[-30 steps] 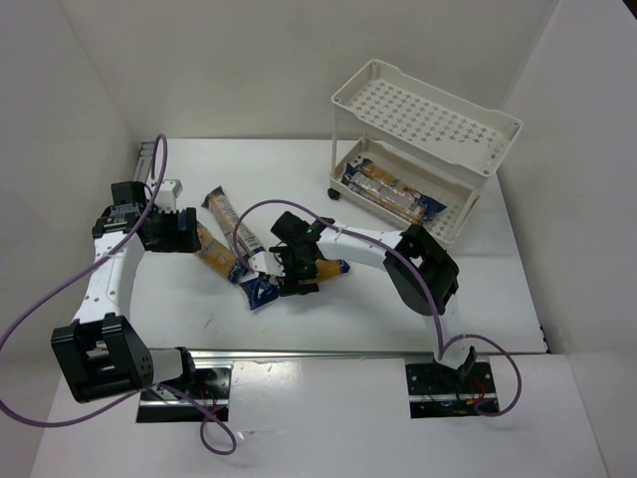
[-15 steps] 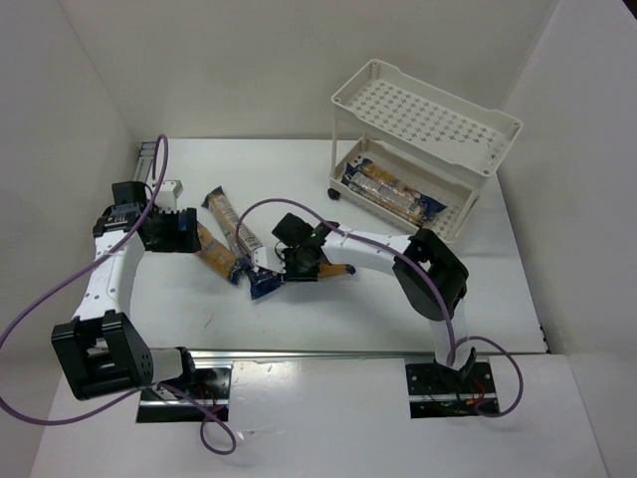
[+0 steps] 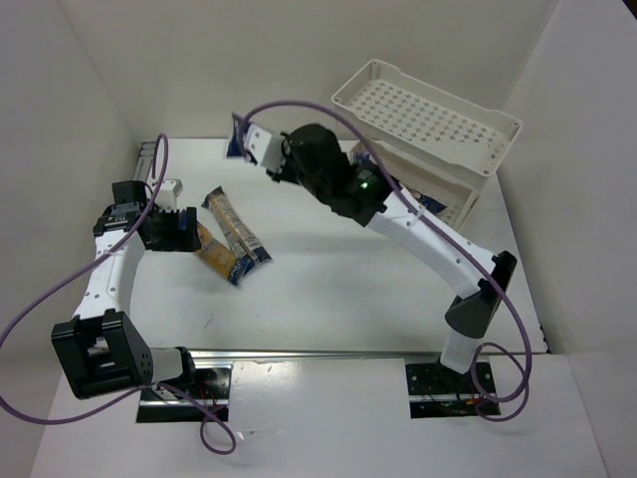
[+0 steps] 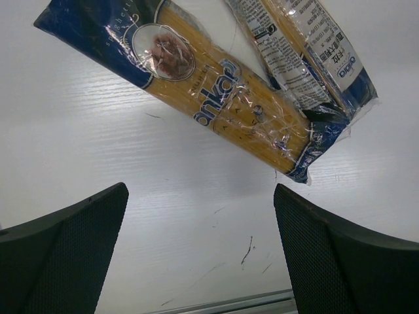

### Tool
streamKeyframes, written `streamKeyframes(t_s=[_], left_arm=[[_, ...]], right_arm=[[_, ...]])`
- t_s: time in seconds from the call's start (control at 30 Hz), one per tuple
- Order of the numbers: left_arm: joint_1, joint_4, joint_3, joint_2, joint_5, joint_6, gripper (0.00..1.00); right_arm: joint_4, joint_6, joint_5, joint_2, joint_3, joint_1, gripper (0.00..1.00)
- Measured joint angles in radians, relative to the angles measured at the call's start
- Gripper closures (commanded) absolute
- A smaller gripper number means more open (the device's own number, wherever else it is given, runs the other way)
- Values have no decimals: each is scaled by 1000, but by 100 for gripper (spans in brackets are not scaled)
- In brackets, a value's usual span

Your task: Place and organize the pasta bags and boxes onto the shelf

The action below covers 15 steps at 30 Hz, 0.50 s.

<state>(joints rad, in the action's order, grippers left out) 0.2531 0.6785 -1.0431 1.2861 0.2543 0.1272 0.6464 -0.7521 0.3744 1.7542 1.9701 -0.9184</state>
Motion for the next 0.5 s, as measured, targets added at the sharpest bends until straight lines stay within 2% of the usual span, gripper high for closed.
streamKeyframes(t_s=[0.13, 0.27, 0.4, 0.5], left_arm=[[0, -1, 0, 0, 0, 0, 1], [0, -2, 0, 0, 1, 0, 1], [0, -2, 0, 0, 1, 0, 1], [0, -2, -2, 0, 3, 0, 1]], right_arm=[[-64, -119, 136, 13, 199, 28, 100], [-125, -198, 167, 80, 430, 191, 100], [-157, -217, 203, 97, 449, 437, 100], [-129, -205, 220, 124, 432, 567, 100]])
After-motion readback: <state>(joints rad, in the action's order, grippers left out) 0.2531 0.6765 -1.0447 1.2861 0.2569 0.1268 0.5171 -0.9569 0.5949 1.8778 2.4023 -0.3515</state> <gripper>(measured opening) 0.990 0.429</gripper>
